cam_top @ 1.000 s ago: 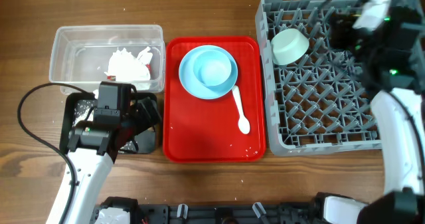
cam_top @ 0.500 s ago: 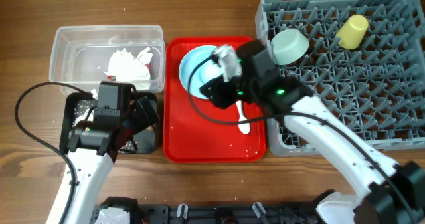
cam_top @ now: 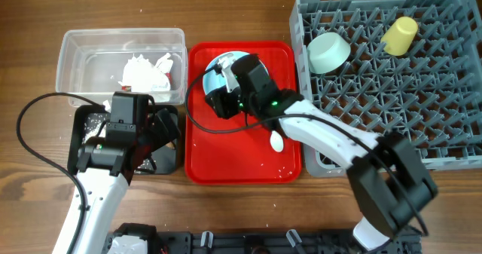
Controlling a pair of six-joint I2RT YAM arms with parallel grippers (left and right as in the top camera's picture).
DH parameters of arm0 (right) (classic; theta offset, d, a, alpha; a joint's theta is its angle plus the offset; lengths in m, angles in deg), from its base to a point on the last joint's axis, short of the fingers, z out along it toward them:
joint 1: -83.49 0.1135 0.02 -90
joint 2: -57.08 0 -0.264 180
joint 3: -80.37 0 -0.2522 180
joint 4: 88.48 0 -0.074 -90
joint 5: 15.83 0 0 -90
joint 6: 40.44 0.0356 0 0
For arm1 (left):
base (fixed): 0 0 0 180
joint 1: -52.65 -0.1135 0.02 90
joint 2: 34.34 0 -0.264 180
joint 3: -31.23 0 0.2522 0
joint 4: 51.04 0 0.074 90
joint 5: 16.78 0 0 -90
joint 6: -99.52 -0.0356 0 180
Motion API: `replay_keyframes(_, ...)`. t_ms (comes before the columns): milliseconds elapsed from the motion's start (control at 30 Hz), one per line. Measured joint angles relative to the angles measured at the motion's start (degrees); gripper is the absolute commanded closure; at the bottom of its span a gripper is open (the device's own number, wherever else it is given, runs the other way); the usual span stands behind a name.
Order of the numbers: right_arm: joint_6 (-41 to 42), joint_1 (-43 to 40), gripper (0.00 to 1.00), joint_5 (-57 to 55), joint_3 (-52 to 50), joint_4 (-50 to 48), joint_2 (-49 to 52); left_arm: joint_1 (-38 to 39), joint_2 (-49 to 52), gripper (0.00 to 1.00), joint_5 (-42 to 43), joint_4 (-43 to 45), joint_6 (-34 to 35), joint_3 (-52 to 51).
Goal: Sort waste into correct bins and load items into the dishwasher rack
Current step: 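Move the right gripper to the blue bowl on the plate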
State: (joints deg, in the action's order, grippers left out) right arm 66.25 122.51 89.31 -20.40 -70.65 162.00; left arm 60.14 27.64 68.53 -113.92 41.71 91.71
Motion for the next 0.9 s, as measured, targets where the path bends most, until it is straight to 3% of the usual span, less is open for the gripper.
replay_keyframes(300,0.0,0.0,0.48,-8.7,-0.3,-4.2,1.3,0.0,0.0,0.00,0.0,0.3,0.0,0.0)
replay_keyframes(733,-0.3,0.0,0.44,-11.3,-0.3,-6.0,7.8,0.0,0.0,0.00,0.0,0.3,0.0,0.0)
replay_keyframes(833,-0.5,0.0,0.50,-11.4,-0.3,-6.1,8.9,0.0,0.0,0.00,0.0,0.3,0.0,0.0)
replay_keyframes(900,-0.6,0.0,0.62,-11.6,-0.3,-6.6,8.9,0.0,0.0,0.00,0.0,0.3,0.0,0.0)
